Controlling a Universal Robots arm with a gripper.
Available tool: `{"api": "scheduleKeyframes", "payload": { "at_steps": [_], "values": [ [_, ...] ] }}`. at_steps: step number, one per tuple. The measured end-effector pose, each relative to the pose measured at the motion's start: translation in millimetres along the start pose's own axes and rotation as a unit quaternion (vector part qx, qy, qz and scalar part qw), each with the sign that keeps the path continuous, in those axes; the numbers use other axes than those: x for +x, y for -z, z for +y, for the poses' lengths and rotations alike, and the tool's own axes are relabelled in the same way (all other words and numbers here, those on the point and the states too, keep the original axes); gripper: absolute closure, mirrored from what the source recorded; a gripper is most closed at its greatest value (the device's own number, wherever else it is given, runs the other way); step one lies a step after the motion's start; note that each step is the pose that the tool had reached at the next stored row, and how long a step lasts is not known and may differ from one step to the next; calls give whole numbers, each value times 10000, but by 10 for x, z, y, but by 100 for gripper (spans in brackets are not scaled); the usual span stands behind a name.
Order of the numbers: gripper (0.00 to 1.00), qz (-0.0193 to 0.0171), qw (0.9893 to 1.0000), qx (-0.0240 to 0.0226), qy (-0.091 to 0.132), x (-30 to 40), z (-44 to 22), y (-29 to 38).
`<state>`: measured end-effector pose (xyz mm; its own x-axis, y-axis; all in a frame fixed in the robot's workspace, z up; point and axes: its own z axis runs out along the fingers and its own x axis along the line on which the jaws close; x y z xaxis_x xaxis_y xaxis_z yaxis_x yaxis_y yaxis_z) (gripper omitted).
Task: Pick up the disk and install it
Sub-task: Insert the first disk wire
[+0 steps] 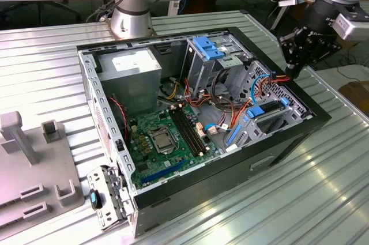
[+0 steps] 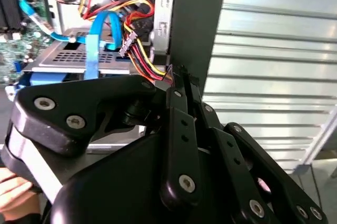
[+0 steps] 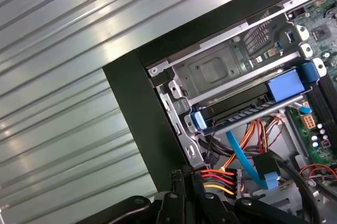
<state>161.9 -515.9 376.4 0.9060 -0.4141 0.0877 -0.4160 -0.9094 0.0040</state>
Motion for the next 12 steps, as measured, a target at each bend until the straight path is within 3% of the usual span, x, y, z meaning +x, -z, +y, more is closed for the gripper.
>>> {"api": "scheduleKeyframes", "payload": {
  "at_steps": [2,6,10,12],
  "values": [
    [84,-59,10000,-30,-59,-1,0,0],
    [84,-73,9994,-54,-348,-1,0,-2],
    [84,-82,9974,-83,-709,-1,0,-5],
    [84,-89,9955,-101,-943,-1,0,-6]
  ]
}}
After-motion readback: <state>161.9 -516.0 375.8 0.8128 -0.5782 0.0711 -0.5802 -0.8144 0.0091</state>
